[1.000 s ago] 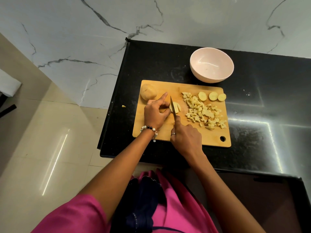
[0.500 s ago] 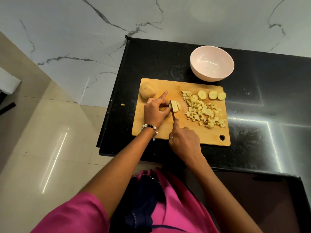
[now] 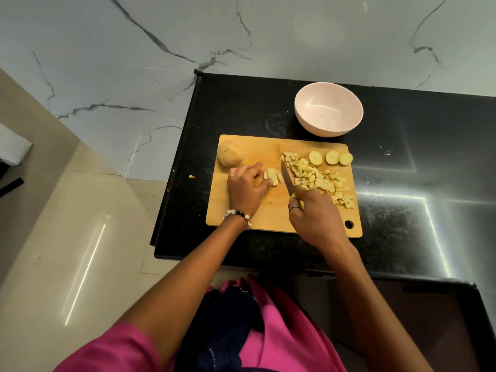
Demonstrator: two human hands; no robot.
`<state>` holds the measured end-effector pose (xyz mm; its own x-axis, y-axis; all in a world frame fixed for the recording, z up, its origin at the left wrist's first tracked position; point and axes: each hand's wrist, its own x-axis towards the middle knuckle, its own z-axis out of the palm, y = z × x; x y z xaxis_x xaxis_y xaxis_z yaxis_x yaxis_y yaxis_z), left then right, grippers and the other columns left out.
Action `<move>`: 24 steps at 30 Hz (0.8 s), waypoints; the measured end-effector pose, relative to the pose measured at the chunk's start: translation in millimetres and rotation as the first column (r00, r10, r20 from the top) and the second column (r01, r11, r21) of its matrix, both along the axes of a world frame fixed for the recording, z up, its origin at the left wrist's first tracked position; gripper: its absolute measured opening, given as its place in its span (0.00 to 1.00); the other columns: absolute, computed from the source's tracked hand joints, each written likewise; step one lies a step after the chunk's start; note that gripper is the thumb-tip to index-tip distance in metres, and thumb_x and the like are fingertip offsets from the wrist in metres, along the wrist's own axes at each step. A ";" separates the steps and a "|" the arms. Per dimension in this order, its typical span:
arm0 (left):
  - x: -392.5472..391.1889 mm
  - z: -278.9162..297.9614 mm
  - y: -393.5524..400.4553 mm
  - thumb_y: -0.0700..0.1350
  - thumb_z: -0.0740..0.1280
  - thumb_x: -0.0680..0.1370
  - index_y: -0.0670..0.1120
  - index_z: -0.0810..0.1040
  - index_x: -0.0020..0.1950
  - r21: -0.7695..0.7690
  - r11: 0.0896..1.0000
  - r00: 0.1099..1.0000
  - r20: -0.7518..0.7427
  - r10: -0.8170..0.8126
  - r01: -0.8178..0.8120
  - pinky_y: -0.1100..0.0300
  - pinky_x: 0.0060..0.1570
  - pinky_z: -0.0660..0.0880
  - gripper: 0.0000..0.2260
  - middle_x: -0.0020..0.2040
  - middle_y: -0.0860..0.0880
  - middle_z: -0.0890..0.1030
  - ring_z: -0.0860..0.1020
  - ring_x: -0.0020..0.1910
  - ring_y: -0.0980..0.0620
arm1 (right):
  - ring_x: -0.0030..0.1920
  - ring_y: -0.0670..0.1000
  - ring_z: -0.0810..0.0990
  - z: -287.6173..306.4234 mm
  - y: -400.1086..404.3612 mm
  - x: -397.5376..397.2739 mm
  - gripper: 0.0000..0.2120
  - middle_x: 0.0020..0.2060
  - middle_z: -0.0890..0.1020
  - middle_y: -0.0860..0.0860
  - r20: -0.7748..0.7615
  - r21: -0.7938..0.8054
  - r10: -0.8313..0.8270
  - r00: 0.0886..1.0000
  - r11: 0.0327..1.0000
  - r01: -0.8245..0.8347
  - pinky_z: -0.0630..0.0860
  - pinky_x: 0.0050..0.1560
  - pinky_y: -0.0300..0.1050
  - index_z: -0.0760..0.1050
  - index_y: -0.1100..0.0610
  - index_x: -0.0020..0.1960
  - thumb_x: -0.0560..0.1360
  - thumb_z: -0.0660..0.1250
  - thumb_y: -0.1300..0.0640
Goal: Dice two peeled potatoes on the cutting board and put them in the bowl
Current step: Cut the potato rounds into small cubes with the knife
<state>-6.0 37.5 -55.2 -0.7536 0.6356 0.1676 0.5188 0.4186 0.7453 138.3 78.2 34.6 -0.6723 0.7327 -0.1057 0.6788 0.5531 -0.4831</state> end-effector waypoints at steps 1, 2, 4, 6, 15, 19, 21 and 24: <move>6.6 2.4 2.2 0.53 0.73 0.70 0.46 0.77 0.64 -0.070 0.997 0.999 -0.021 0.031 -0.032 0.50 0.52 0.71 0.24 0.51 0.47 0.79 0.71 0.52 0.45 | 0.38 0.59 0.77 -0.5 2.5 0.7 0.15 0.40 0.82 0.58 -0.019 0.009 -0.018 1.000 1.000 0.018 0.68 0.34 0.46 0.76 0.59 0.60 0.77 0.57 0.58; 13.7 5.6 5.4 0.57 0.72 0.70 0.46 0.76 0.65 -0.152 0.986 0.998 -0.027 0.059 -0.063 0.51 0.52 0.70 0.27 0.53 0.46 0.77 0.71 0.54 0.45 | 0.39 0.59 0.77 -0.8 5.3 1.6 0.15 0.40 0.82 0.59 -0.028 0.013 -0.036 0.999 0.999 0.036 0.67 0.33 0.46 0.76 0.59 0.60 0.77 0.57 0.58; 25.3 10.6 12.8 0.61 0.70 0.70 0.46 0.73 0.66 -0.264 0.959 0.995 0.003 0.103 -0.099 0.52 0.54 0.67 0.30 0.57 0.46 0.75 0.70 0.58 0.45 | 0.39 0.60 0.77 -1.3 8.8 2.7 0.16 0.41 0.82 0.60 -0.027 0.010 -0.046 0.999 0.999 0.046 0.66 0.33 0.46 0.75 0.58 0.62 0.77 0.57 0.58; 29.9 14.0 20.8 0.58 0.71 0.70 0.44 0.72 0.65 -0.267 0.958 0.990 0.067 0.128 -0.105 0.52 0.56 0.67 0.29 0.60 0.44 0.74 0.71 0.59 0.44 | 0.38 0.60 0.77 -1.1 9.6 3.9 0.17 0.40 0.82 0.60 -0.024 0.004 -0.017 1.000 1.000 0.017 0.67 0.33 0.47 0.75 0.57 0.63 0.77 0.58 0.58; 13.1 26.6 16.0 0.38 0.60 0.78 0.46 0.78 0.61 -0.187 0.965 0.955 0.199 0.221 -0.185 0.56 0.58 0.70 0.14 0.58 0.43 0.77 0.74 0.57 0.45 | 0.42 0.60 0.77 -12.1 -6.8 1.5 0.18 0.41 0.81 0.57 0.043 0.023 0.096 0.994 0.995 -0.097 0.74 0.36 0.51 0.68 0.53 0.68 0.79 0.55 0.54; 3.8 26.5 12.2 0.37 0.61 0.79 0.47 0.79 0.61 -0.194 0.967 0.970 0.143 0.195 -0.166 0.59 0.57 0.71 0.14 0.59 0.44 0.76 0.75 0.58 0.47 | 0.44 0.62 0.77 -18.2 -11.6 -0.4 0.18 0.43 0.81 0.58 0.076 0.011 0.099 0.992 0.995 -0.100 0.71 0.36 0.49 0.67 0.53 0.69 0.79 0.54 0.53; 0.5 25.5 11.4 0.37 0.61 0.79 0.46 0.79 0.61 -0.194 0.967 0.971 0.142 0.193 -0.164 0.60 0.57 0.71 0.13 0.60 0.44 0.76 0.75 0.57 0.48 | 0.44 0.62 0.77 -20.0 -13.2 -0.3 0.18 0.44 0.81 0.58 0.080 0.006 0.105 0.991 0.994 -0.106 0.70 0.36 0.49 0.67 0.53 0.69 0.79 0.54 0.53; -3.1 24.5 11.7 0.40 0.63 0.79 0.47 0.78 0.62 -0.196 0.970 0.971 0.158 0.177 -0.145 0.56 0.59 0.73 0.13 0.59 0.45 0.77 0.76 0.57 0.48 | 0.44 0.61 0.77 -20.9 -14.1 1.2 0.20 0.43 0.81 0.58 0.044 0.011 0.071 0.997 0.997 -0.071 0.71 0.36 0.50 0.66 0.53 0.71 0.79 0.54 0.53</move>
<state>-9.1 49.2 -30.7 -0.8557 0.5109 -0.0820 0.3028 0.6231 0.7212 139.5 64.2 13.7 -0.7176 0.6847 -0.1271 0.6577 0.6064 -0.4468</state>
